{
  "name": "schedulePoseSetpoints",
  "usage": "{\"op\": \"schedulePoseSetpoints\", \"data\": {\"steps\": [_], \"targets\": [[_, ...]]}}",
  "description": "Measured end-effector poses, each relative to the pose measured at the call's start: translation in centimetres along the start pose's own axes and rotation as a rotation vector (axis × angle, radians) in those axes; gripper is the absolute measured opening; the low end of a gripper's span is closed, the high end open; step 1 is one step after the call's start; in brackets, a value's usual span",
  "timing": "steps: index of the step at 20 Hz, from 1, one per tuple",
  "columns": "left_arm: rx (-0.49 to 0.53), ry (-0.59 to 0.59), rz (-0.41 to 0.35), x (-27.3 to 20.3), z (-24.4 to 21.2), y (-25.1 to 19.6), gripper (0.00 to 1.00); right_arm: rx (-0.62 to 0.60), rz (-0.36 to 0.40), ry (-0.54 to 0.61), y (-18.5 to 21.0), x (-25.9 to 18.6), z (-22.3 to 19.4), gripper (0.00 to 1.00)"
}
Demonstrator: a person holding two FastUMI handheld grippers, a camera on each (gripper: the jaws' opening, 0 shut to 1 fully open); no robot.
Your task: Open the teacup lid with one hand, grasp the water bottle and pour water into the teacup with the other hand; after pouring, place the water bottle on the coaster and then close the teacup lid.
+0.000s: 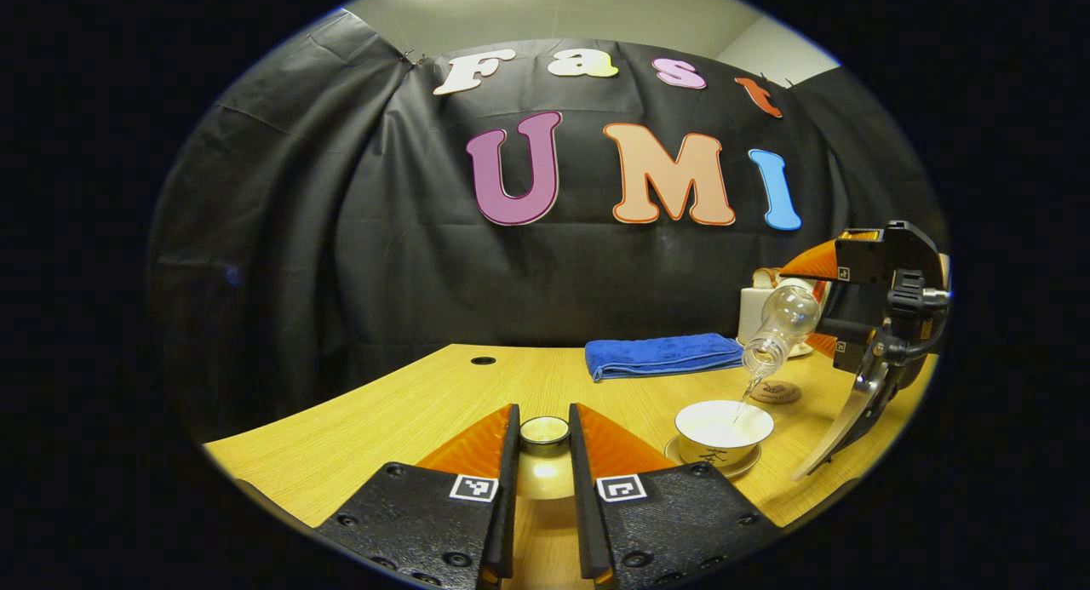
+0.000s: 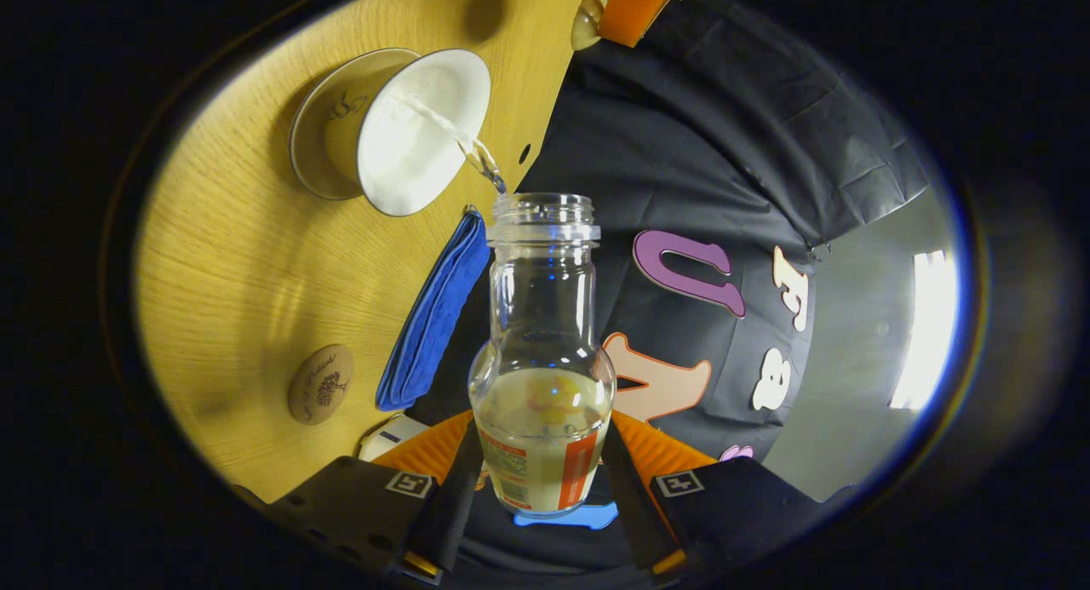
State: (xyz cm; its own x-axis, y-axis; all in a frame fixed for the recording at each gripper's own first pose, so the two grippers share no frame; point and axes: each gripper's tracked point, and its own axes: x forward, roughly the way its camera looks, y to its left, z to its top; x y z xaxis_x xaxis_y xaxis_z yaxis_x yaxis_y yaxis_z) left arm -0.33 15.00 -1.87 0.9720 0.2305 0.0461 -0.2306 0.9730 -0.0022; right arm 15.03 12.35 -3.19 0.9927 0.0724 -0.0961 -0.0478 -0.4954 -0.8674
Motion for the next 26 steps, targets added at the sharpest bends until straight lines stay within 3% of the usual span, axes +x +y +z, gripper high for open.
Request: {"op": "schedulePoseSetpoints", "data": {"steps": [7,15,18,26], "targets": [[-0.001,0.001,-0.001,0.0,-0.1,0.1,0.28,-0.088,-0.056,-0.031,-0.8,0.0,0.7,0.79],[-0.001,0.002,-0.001,0.0,0.1,0.1,0.28,-0.090,-0.049,-0.049,-0.7,-0.3,1.4,0.78],[0.001,0.001,-0.002,0.0,0.0,0.1,0.28,0.046,0.016,-0.021,0.9,-0.4,1.0,0.80],[0.001,0.001,-0.001,0.0,0.0,0.1,0.27,0.623,0.200,0.074,4.6,-2.4,0.9,0.80]]}}
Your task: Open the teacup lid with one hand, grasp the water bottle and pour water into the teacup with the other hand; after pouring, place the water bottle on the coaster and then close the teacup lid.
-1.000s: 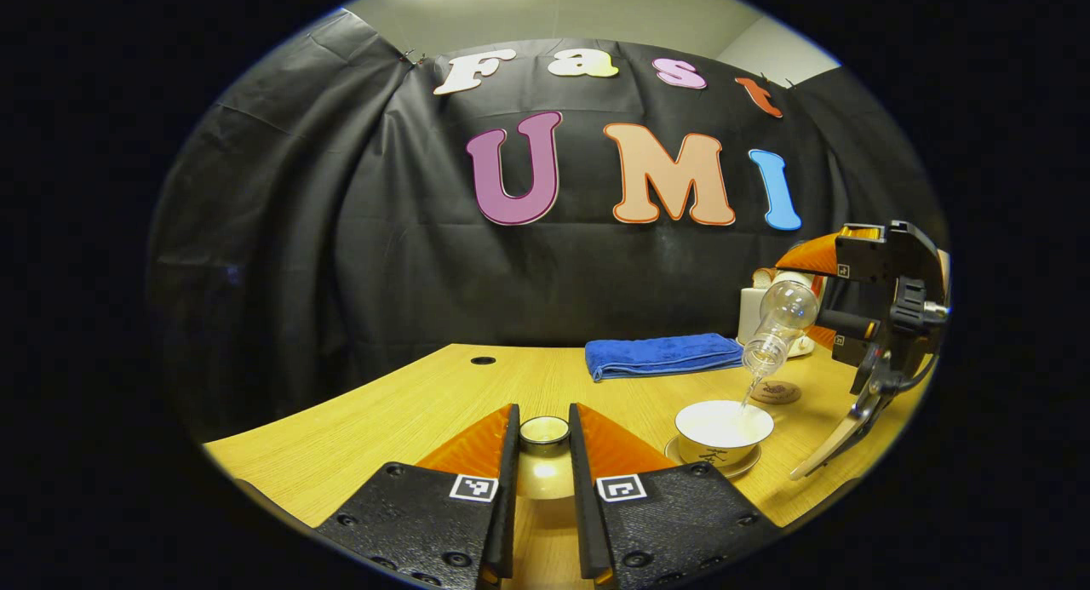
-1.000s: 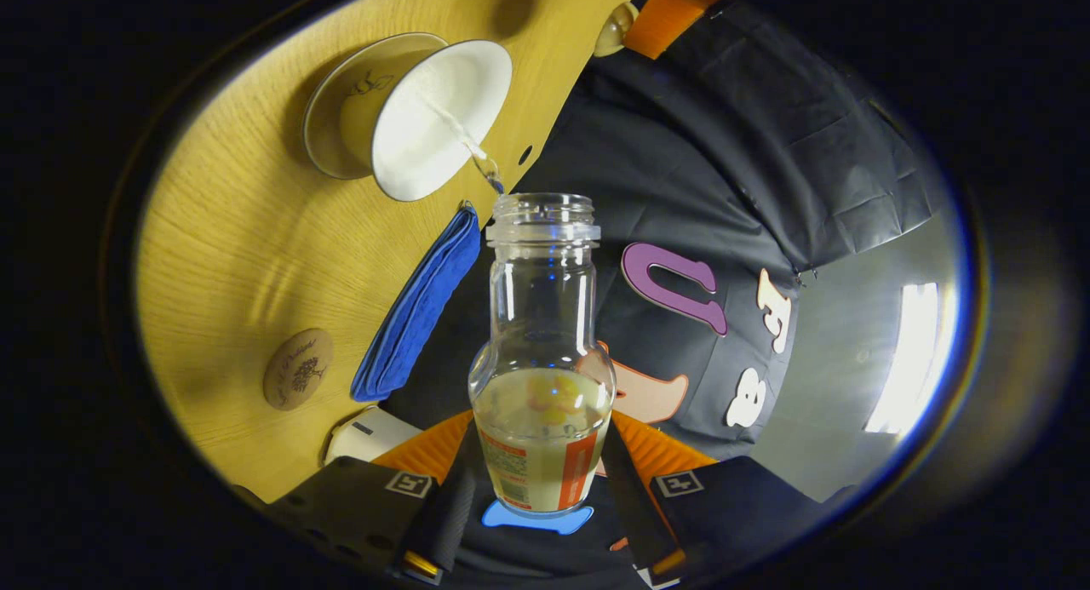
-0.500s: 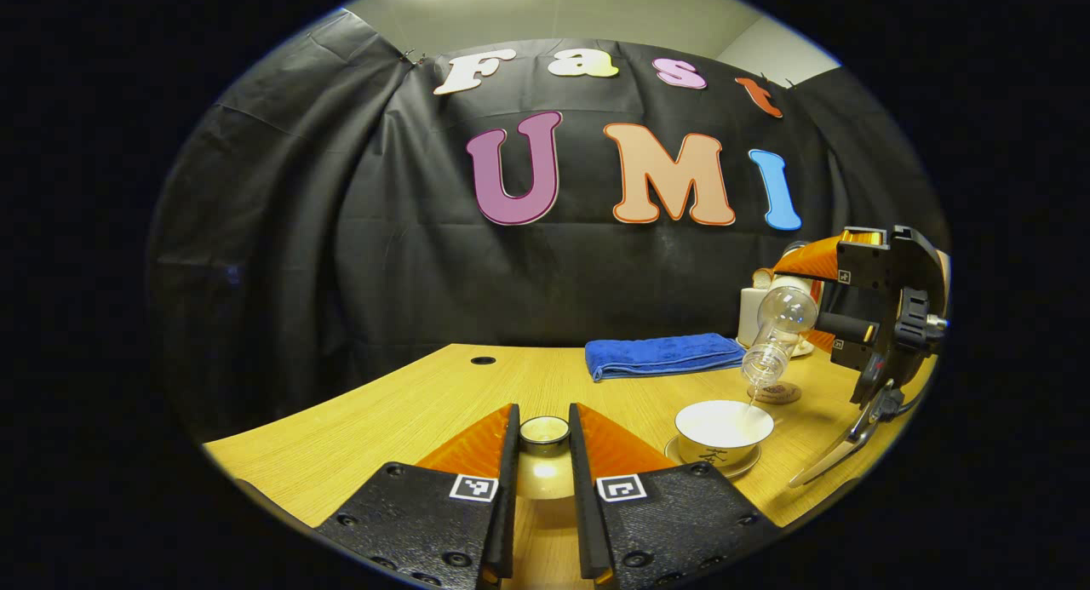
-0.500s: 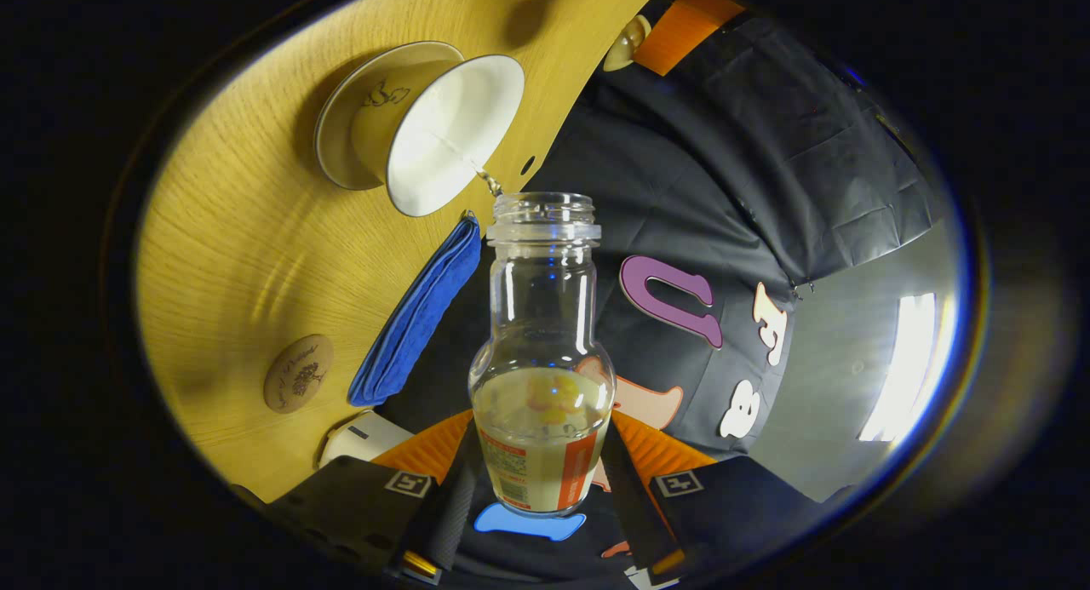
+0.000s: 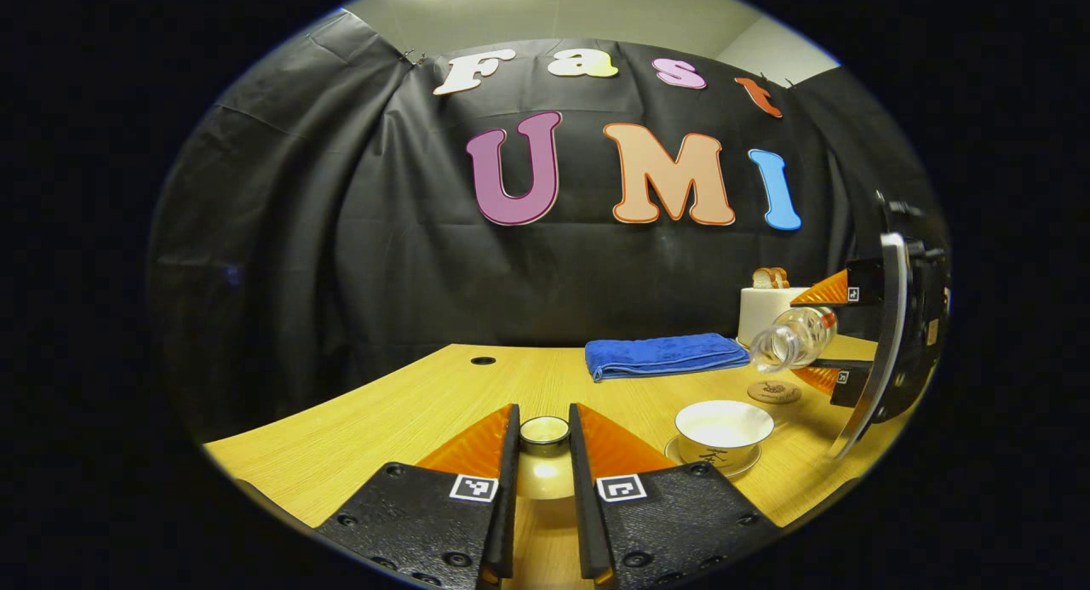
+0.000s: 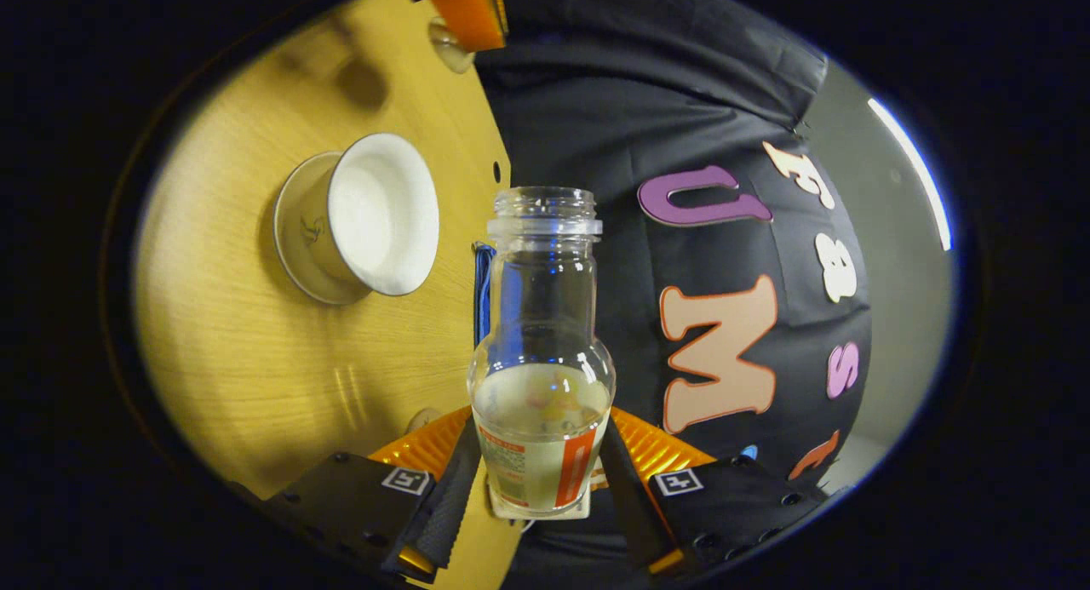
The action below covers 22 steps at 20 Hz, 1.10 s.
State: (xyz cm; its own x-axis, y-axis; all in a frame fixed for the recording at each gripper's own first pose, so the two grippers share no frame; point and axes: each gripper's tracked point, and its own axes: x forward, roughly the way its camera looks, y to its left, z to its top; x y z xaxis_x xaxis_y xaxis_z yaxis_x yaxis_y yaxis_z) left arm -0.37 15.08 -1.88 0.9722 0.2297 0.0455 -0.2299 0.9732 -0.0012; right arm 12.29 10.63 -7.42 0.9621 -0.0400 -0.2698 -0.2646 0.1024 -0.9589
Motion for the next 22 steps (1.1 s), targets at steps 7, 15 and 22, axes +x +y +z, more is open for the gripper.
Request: {"op": "schedulePoseSetpoints", "data": {"steps": [7,15,22], "targets": [[0.000,0.000,0.006,0.1,0.0,0.0,0.28,0.541,0.061,0.042,0.0,-0.3,-2.3,0.80],[0.000,0.001,0.005,0.0,0.0,0.2,0.27,1.005,0.047,0.116,-0.9,2.9,-7.5,0.80],[0.000,-0.001,0.005,0.0,0.0,0.2,0.27,1.221,0.042,0.155,0.7,6.3,-9.6,0.81]]}}
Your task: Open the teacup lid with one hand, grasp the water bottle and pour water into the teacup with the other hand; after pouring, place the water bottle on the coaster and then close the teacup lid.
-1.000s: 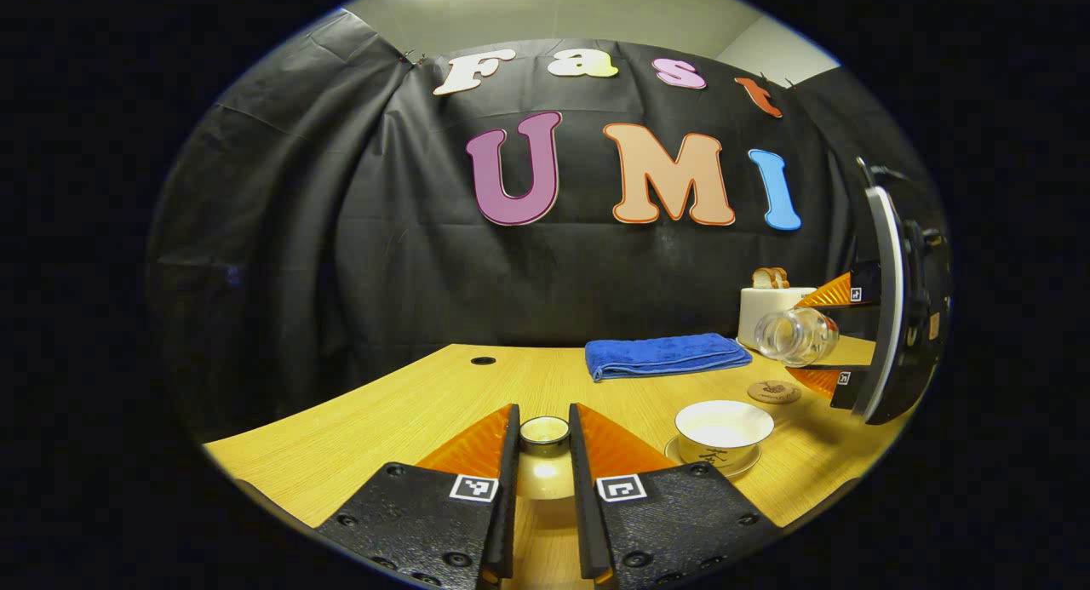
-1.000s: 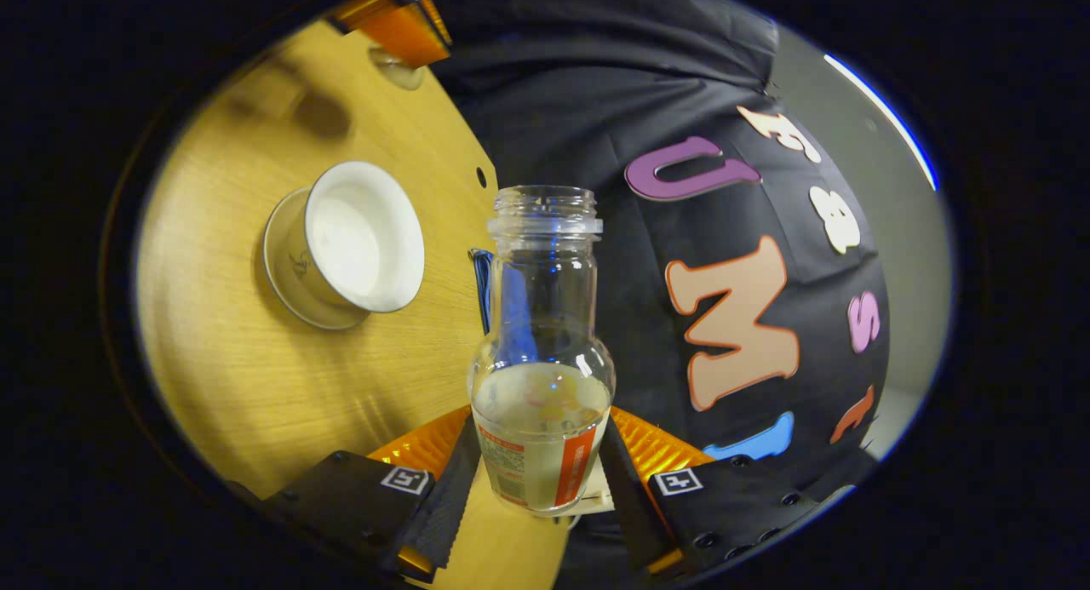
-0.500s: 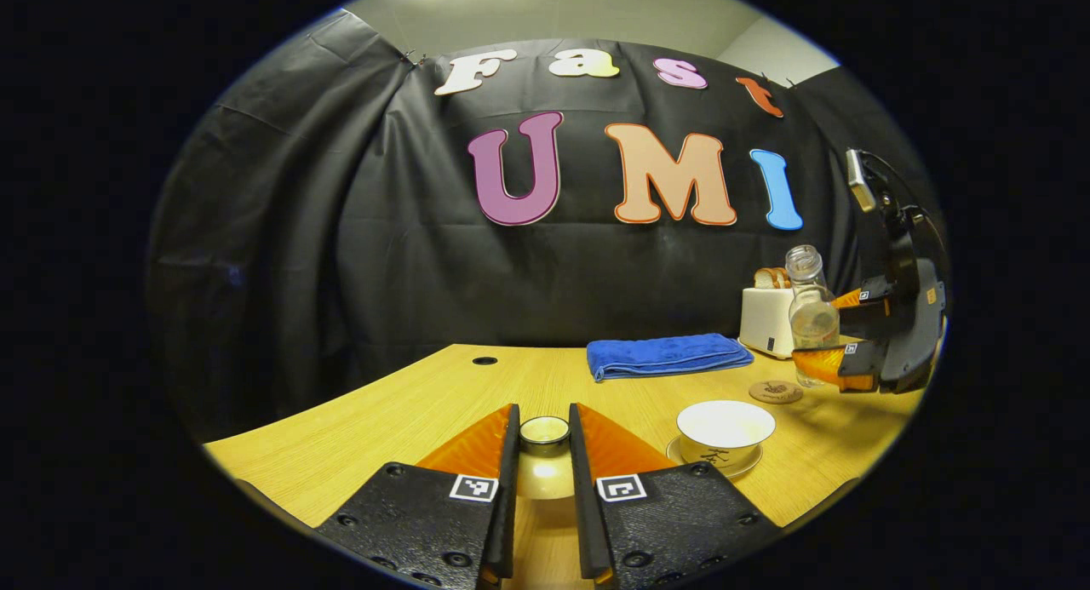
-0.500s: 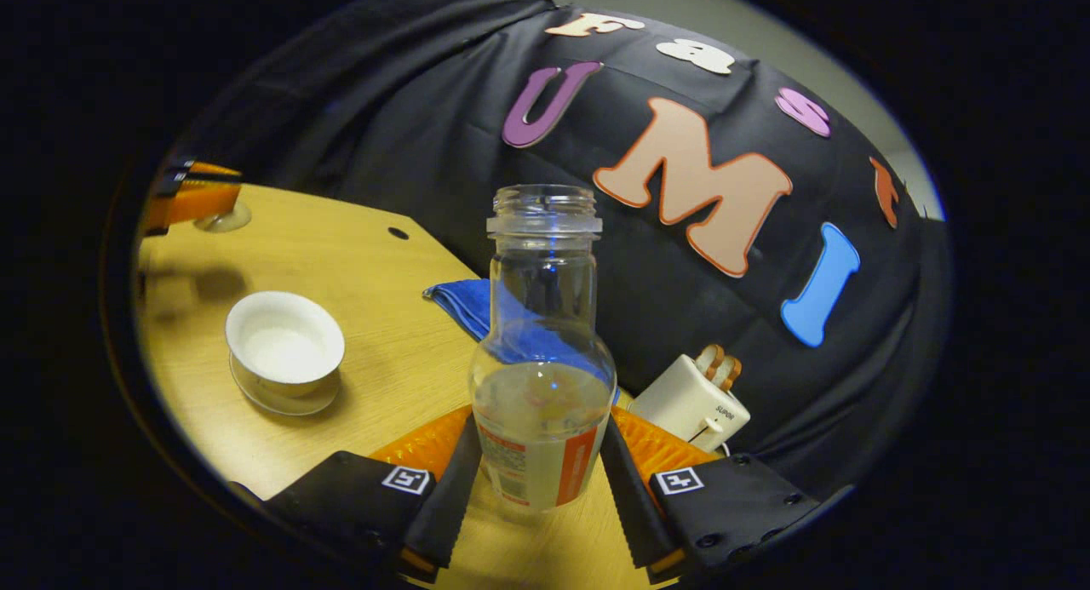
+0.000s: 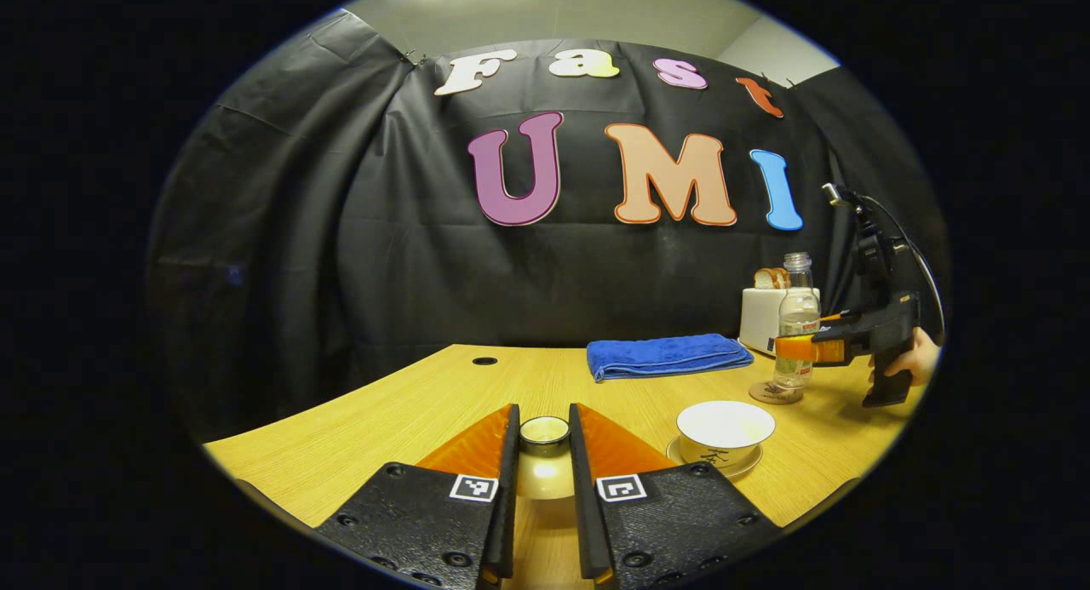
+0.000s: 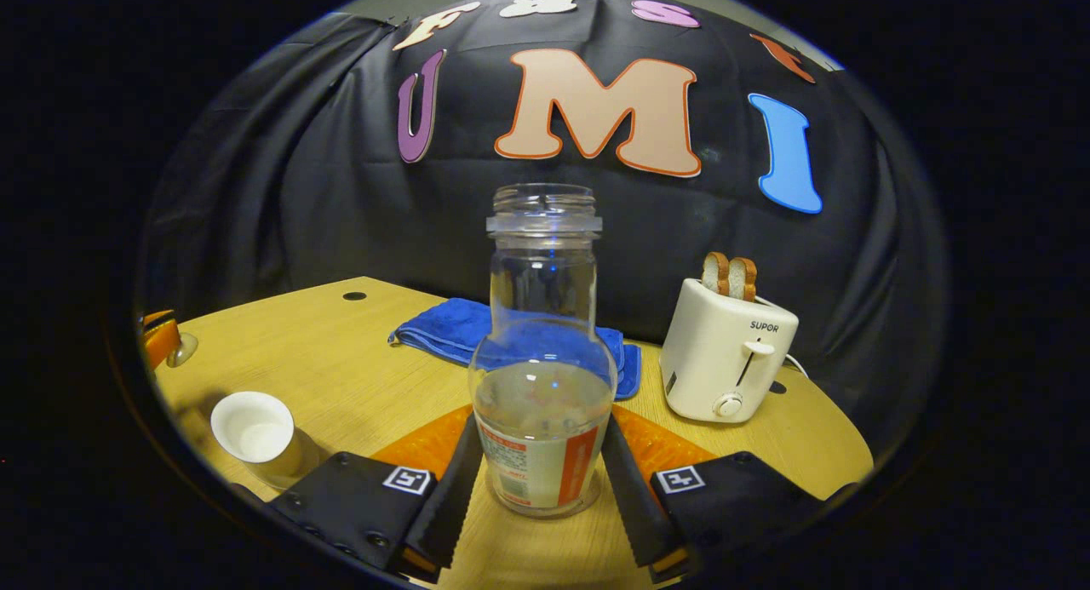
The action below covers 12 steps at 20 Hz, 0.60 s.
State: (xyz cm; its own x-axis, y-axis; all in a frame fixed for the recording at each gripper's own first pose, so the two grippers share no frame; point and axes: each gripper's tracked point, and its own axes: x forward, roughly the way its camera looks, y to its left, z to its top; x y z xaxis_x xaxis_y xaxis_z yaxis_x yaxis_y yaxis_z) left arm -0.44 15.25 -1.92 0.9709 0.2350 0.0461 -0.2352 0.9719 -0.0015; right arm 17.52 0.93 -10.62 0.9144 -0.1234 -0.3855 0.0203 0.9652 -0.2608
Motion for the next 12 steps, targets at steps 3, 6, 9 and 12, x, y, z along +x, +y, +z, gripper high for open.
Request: {"op": "schedulePoseSetpoints", "data": {"steps": [3,6,9,12], "targets": [[0.000,0.000,0.000,0.0,0.1,-0.1,0.28,-0.016,0.012,-0.007,0.6,0.5,-0.6,0.80],[0.000,-0.001,0.000,0.0,0.0,0.1,0.28,-0.005,0.022,-0.001,1.1,1.1,-1.1,0.80],[0.000,0.000,0.000,0.0,0.0,0.0,0.28,-0.014,0.016,-0.005,1.2,1.4,-1.3,0.80],[-0.001,-0.001,0.000,0.0,-0.1,-0.1,0.28,0.006,0.016,-0.009,1.2,1.7,-1.4,0.81]]}}
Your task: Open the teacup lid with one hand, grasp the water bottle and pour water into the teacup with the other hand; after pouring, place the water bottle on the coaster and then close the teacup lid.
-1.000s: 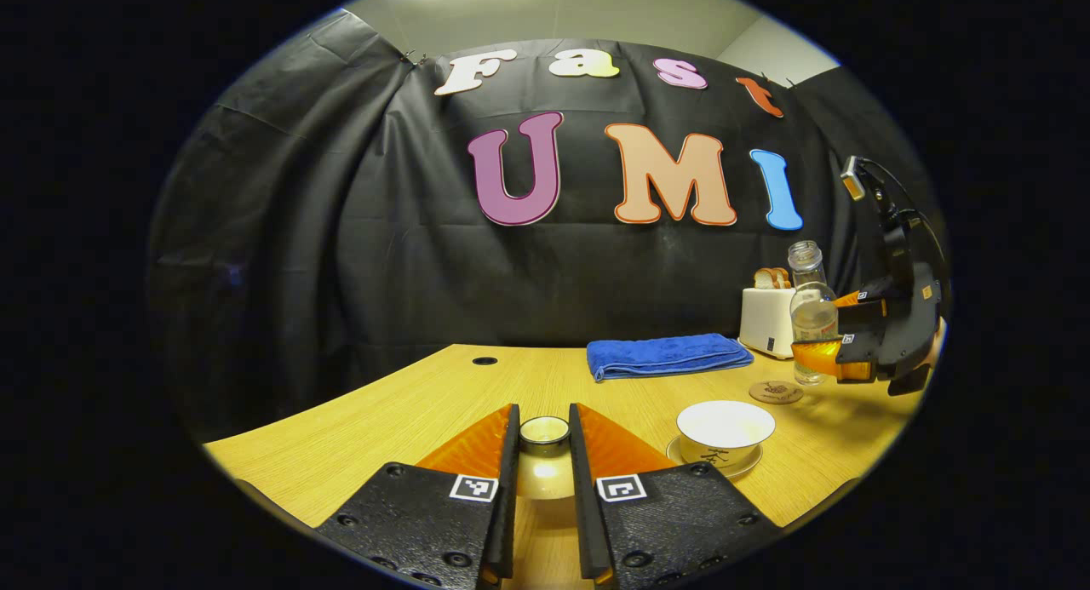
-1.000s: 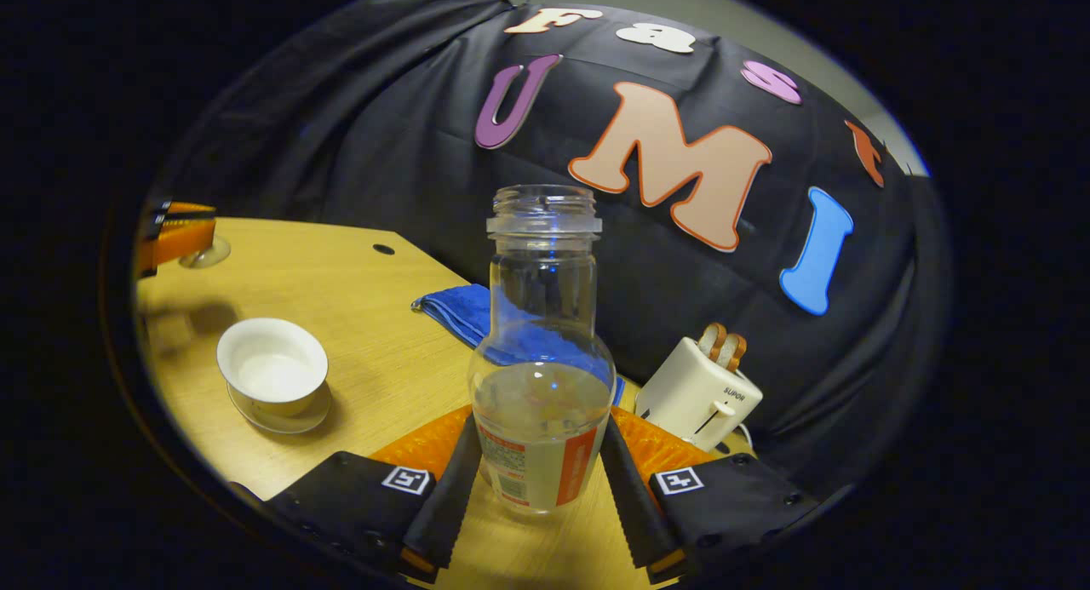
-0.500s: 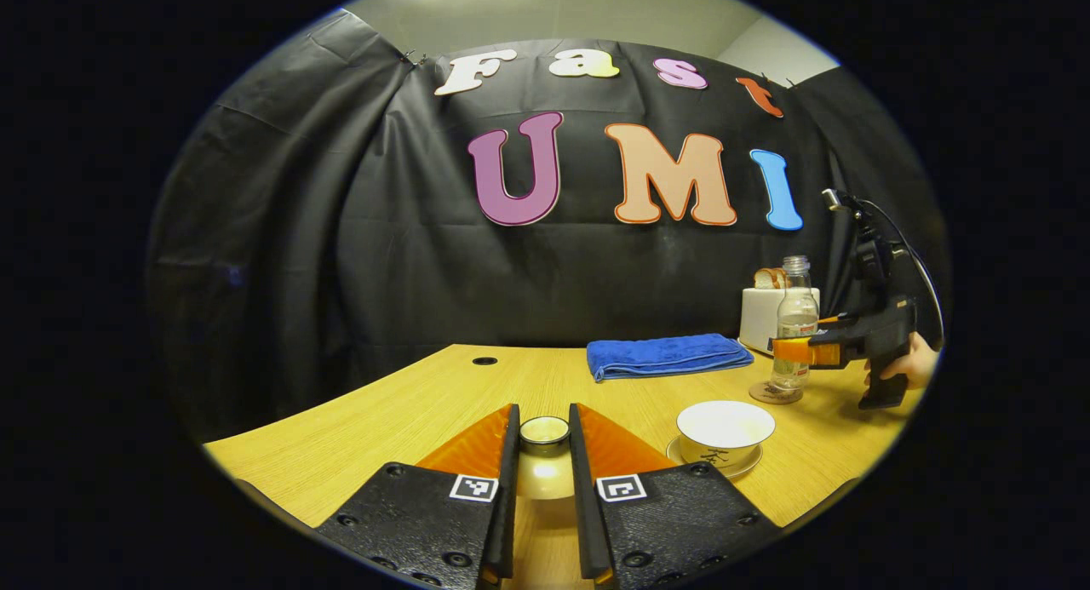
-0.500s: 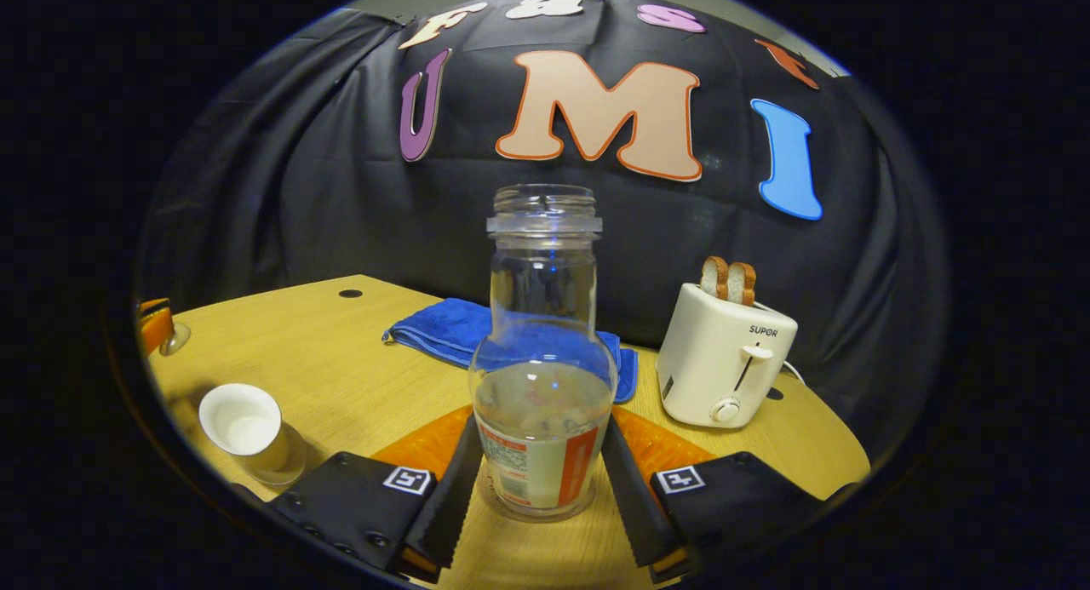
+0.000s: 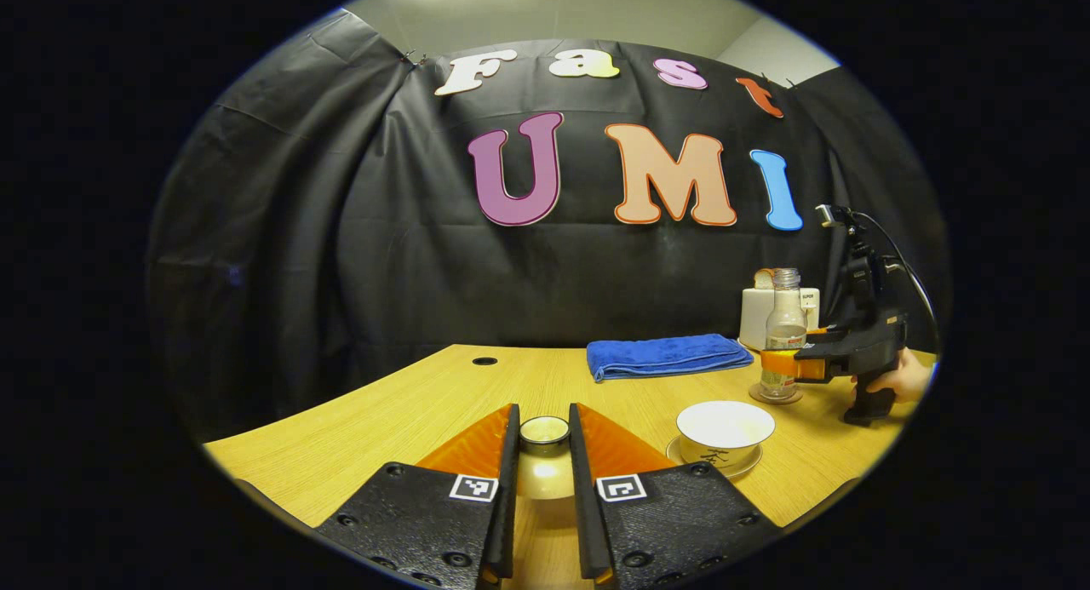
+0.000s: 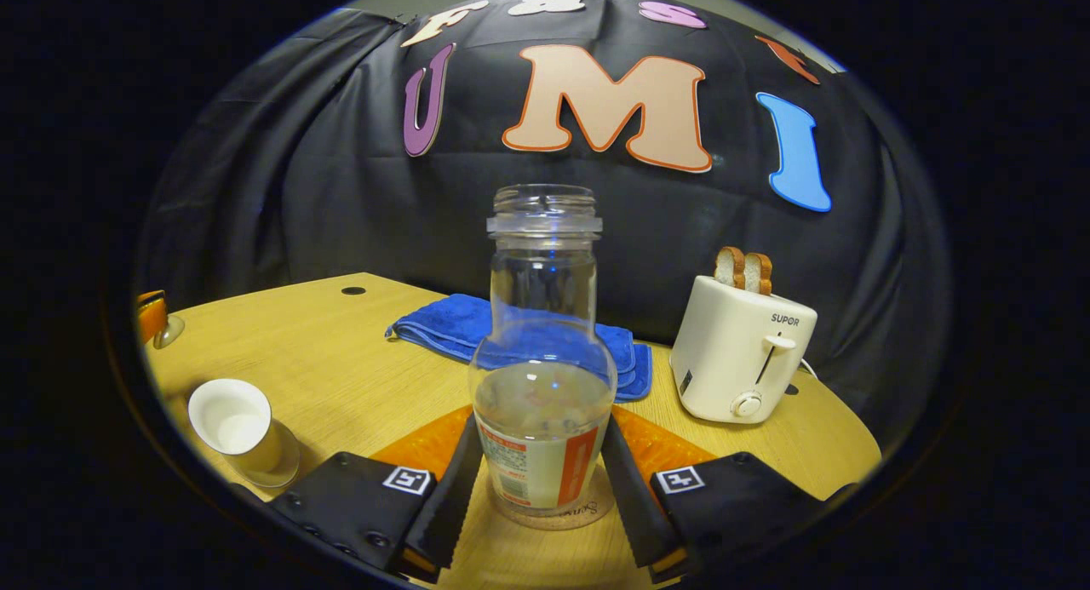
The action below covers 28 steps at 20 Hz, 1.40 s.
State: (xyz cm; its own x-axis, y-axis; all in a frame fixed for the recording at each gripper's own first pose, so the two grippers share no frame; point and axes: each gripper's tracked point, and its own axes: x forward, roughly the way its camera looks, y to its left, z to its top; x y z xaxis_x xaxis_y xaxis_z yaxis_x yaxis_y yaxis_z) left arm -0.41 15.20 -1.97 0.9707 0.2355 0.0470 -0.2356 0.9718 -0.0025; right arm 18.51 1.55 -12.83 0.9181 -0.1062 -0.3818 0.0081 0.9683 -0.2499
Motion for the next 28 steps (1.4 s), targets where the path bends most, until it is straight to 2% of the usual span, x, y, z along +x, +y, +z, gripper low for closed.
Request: {"op": "schedulePoseSetpoints", "data": {"steps": [4,11,16,17,20,21,22,23,24,25,26,27,28], "targets": [[0.000,0.001,0.000,0.1,0.0,-0.1,0.28,0.022,-0.016,-0.002,-0.8,0.4,-0.1,0.79],[0.000,0.003,0.000,0.0,0.0,0.0,0.28,0.125,-0.021,0.019,-2.0,0.5,-0.9,0.84],[0.000,0.003,0.002,0.0,0.0,0.0,0.27,0.152,-0.021,0.004,-2.3,0.1,-0.7,0.82],[-0.001,0.004,0.002,0.1,0.0,0.0,0.28,0.144,-0.019,0.001,-2.2,0.0,-0.6,0.86],[-0.002,0.005,0.002,0.3,0.0,-0.2,0.28,0.129,-0.023,-0.003,-2.1,-0.3,-0.6,0.85],[-0.002,0.003,0.002,0.3,0.0,-0.4,0.28,0.133,-0.022,-0.004,-2.1,-0.4,-0.6,0.87],[-0.003,0.004,0.000,0.4,0.0,-0.5,0.28,0.141,-0.023,-0.004,-2.2,-0.5,-0.6,0.94],[-0.002,0.004,-0.004,0.6,0.0,-0.8,0.28,0.152,-0.024,-0.006,-2.4,-0.6,-0.7,0.95],[-0.003,0.003,-0.010,0.8,-0.1,-1.3,0.28,0.166,-0.023,-0.005,-2.5,-0.8,-0.7,0.91],[-0.002,0.005,-0.016,1.1,0.0,-1.9,0.28,0.177,-0.025,-0.006,-2.7,-1.1,-0.9,0.99],[-0.003,0.002,-0.020,1.4,0.0,-2.4,0.28,0.177,-0.027,-0.012,-2.7,-1.5,-0.7,1.00],[0.000,0.003,-0.026,1.7,0.0,-2.9,0.28,0.172,-0.027,-0.019,-2.9,-1.9,-0.8,0.91],[-0.001,0.004,-0.034,1.9,0.0,-3.5,0.28,0.168,-0.025,-0.027,-2.9,-2.3,-0.7,0.92]]}}
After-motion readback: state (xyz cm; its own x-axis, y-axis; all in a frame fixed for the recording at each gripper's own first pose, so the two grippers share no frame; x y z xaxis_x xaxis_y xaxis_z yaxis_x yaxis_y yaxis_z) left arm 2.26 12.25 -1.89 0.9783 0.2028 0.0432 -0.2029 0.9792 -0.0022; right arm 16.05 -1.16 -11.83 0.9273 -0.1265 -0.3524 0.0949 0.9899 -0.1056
